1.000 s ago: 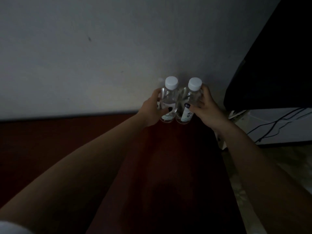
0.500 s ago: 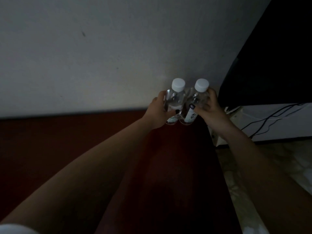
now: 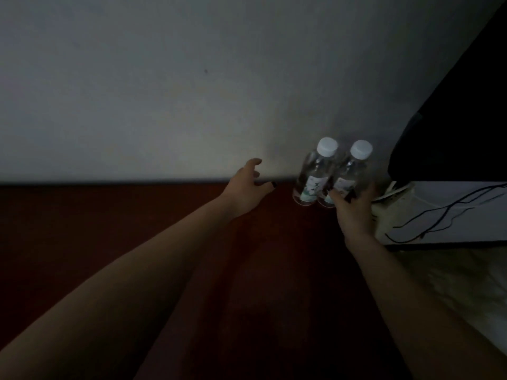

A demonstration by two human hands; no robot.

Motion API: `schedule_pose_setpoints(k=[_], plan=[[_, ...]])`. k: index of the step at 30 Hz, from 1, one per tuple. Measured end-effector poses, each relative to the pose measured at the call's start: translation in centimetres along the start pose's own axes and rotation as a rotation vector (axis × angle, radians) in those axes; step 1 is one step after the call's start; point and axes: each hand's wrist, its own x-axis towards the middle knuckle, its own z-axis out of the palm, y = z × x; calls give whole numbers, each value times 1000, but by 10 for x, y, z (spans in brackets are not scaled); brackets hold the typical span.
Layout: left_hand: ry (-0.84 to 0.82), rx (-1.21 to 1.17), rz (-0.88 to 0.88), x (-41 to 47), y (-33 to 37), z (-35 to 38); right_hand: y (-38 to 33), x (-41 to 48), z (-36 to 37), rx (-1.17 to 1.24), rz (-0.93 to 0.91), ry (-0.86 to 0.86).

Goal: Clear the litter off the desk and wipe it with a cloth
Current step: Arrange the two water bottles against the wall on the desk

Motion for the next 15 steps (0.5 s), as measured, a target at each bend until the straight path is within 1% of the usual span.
schedule_pose_setpoints(k=[2, 3, 4, 5, 6, 9, 11, 13, 15], plan=[[25, -4, 3, -16, -14, -33, -3, -28, 27, 20, 17, 226], [50, -14, -4, -26, -23, -50, -7, -45, 45, 35, 10, 306], [83, -32, -18, -36, -34, -68, -12, -62, 66, 51, -3, 339], [118, -55, -35, -47, -46, -86, -19, -82, 90, 65, -23, 316], [153, -66, -47, -59, -59, -105, -26, -101, 115, 76, -42, 245], [243, -30, -66, -95, -104, -166, -48, -162, 199, 74, -86, -51], [298, 9, -63, -119, -139, -217, -65, -207, 258, 39, -183, -207], [340, 67, -54, -140, -181, -275, -75, -253, 320, -14, -290, -318], [366, 128, -62, -163, -225, -336, -78, -303, 379, -76, -364, -390]])
